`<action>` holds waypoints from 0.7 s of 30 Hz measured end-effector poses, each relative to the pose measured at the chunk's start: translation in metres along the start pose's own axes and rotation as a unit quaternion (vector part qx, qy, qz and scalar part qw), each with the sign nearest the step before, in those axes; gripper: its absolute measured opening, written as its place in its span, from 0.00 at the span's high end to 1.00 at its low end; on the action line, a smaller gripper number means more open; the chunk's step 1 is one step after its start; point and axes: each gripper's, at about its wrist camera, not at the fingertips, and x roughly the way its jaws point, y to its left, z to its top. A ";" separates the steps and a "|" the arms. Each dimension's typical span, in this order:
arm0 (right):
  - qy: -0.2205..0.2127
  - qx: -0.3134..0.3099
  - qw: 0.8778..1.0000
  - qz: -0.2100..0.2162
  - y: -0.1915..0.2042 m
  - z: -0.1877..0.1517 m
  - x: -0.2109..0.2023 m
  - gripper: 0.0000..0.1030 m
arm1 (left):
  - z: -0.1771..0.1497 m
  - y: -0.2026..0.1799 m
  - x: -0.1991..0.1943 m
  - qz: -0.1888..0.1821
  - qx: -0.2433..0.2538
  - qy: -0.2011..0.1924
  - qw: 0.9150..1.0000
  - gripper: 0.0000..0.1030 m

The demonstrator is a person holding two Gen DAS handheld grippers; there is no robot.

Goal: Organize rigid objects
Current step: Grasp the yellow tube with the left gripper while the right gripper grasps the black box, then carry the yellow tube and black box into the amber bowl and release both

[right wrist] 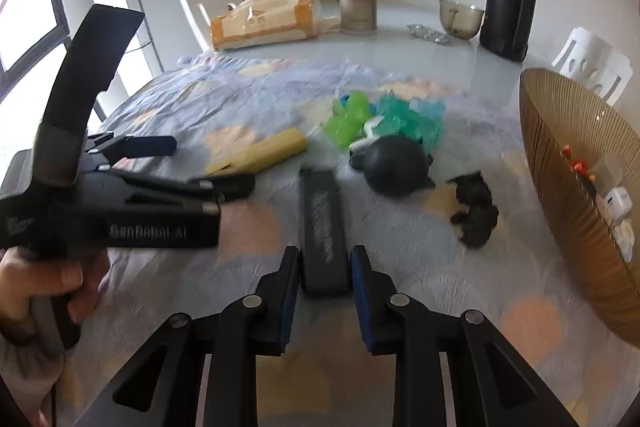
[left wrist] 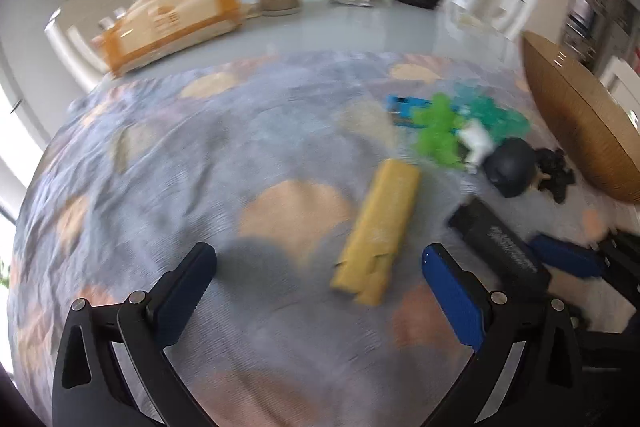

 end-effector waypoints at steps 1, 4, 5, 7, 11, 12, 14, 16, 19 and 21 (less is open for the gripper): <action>0.001 -0.003 1.000 0.000 0.003 0.003 0.004 0.60 | 0.002 0.000 0.000 -0.002 0.000 -0.003 1.000 0.05; 0.001 0.001 1.000 -0.004 0.003 0.006 0.006 0.61 | 0.002 -0.002 -0.005 -0.017 0.008 -0.025 1.000 0.58; 0.001 0.003 1.000 -0.008 0.003 0.006 0.006 0.66 | 0.002 -0.007 -0.007 -0.025 0.022 -0.029 0.999 0.73; -0.002 0.010 1.000 -0.011 0.002 0.005 0.004 0.76 | 0.002 -0.009 -0.007 -0.025 0.030 -0.030 0.999 0.76; -0.009 0.037 0.997 0.070 -0.006 0.004 0.002 0.77 | 0.002 0.001 -0.008 -0.048 0.009 -0.036 0.998 0.77; -0.012 0.054 0.993 0.108 -0.009 0.003 0.002 0.77 | 0.003 0.006 -0.010 -0.054 0.001 -0.041 0.998 0.78; -0.017 0.070 0.989 0.128 -0.012 0.002 0.001 0.77 | 0.002 0.009 -0.014 -0.061 -0.009 -0.051 0.997 0.78; -0.028 0.073 0.987 0.141 -0.011 0.001 -0.002 0.77 | 0.001 0.012 -0.017 -0.065 -0.016 -0.064 0.996 0.79; -0.035 0.090 0.981 0.166 -0.012 -0.001 -0.004 0.77 | 0.001 0.009 -0.016 -0.064 -0.014 -0.059 0.996 0.81; -0.034 0.091 0.982 0.161 -0.010 -0.001 -0.005 0.77 | 0.001 0.008 -0.013 -0.066 -0.014 -0.048 0.997 0.79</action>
